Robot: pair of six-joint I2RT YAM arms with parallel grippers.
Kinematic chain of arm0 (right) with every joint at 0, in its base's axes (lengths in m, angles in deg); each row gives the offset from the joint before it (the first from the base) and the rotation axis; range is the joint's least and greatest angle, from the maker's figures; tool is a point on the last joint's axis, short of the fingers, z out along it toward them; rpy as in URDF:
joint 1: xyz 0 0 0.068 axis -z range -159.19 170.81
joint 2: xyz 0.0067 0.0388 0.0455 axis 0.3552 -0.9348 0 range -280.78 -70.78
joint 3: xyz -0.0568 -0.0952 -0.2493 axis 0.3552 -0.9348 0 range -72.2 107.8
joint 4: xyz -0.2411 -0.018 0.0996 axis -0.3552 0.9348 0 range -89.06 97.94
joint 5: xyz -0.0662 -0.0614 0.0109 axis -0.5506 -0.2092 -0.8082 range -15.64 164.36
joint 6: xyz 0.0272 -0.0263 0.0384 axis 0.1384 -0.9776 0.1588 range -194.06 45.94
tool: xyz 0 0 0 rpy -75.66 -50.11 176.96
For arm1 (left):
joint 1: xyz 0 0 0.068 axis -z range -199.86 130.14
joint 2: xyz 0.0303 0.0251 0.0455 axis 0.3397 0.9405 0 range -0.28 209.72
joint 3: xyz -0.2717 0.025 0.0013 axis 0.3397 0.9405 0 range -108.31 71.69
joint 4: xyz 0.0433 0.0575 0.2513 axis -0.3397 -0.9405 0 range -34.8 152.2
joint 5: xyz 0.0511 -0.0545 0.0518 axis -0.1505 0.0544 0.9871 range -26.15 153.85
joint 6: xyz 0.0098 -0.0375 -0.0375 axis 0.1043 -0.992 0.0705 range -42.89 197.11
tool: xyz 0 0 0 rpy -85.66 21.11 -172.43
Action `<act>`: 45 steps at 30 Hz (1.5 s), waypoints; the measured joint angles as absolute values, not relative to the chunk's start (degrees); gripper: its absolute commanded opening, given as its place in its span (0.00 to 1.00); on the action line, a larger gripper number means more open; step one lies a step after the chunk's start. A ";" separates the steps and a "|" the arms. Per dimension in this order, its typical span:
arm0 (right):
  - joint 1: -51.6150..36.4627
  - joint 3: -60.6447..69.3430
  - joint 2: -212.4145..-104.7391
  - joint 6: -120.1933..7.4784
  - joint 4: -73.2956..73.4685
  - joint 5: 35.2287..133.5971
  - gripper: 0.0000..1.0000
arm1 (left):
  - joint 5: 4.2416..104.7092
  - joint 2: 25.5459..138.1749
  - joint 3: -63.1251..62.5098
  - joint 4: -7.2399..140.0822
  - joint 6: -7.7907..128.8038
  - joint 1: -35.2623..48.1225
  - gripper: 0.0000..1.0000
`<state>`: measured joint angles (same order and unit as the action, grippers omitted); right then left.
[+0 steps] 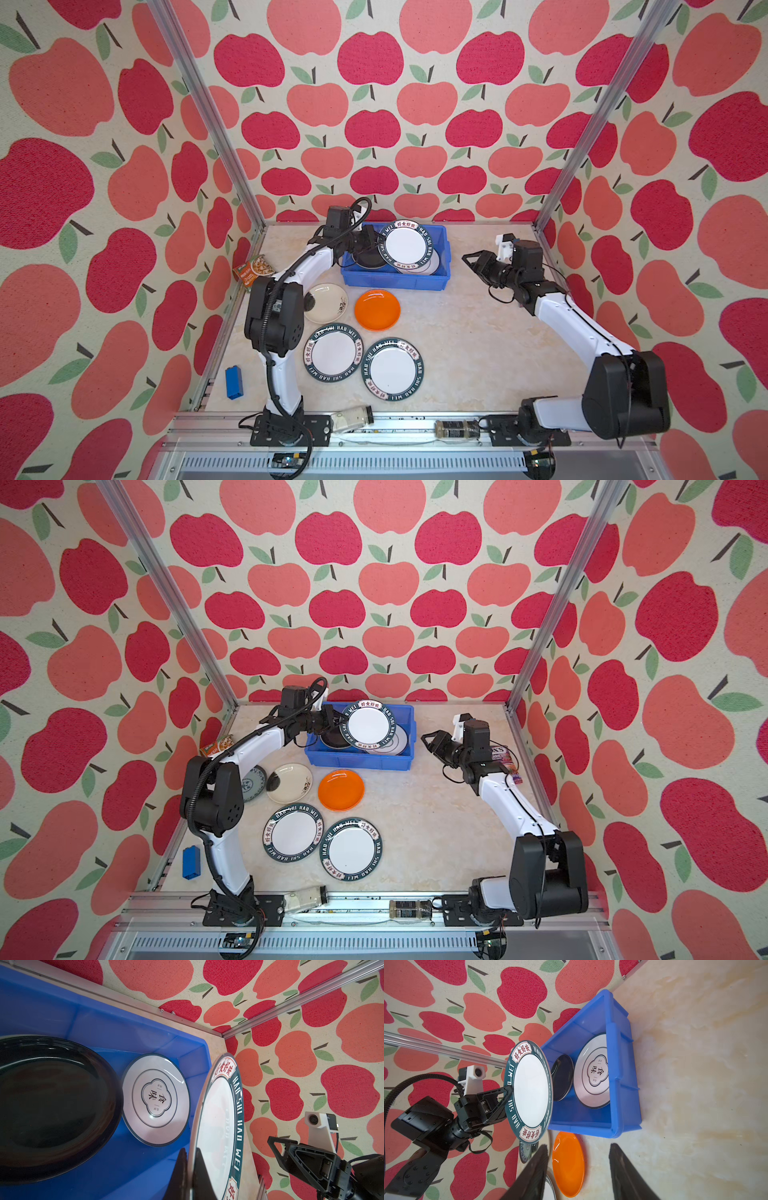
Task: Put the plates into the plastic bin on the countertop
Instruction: 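Open the right gripper and draw it back while the left gripper holds the plate, then lower the plate upright into the blue bin and open the left gripper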
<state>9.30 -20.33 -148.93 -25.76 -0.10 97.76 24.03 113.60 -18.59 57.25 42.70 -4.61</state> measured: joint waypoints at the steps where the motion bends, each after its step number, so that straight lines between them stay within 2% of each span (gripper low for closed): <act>1: 9.45 -20.94 -148.99 -25.52 -0.56 97.78 0.51 | 24.01 114.74 -19.35 57.21 42.66 -4.61 0.00; 14: 12.21 -22.95 -151.64 -22.92 -5.04 100.82 0.50 | 24.51 121.58 -25.60 54.91 42.66 -4.13 0.00; 45: 12.36 -23.93 -154.28 -21.04 -8.52 102.98 0.49 | 29.17 135.94 -39.07 47.13 43.20 -0.48 0.00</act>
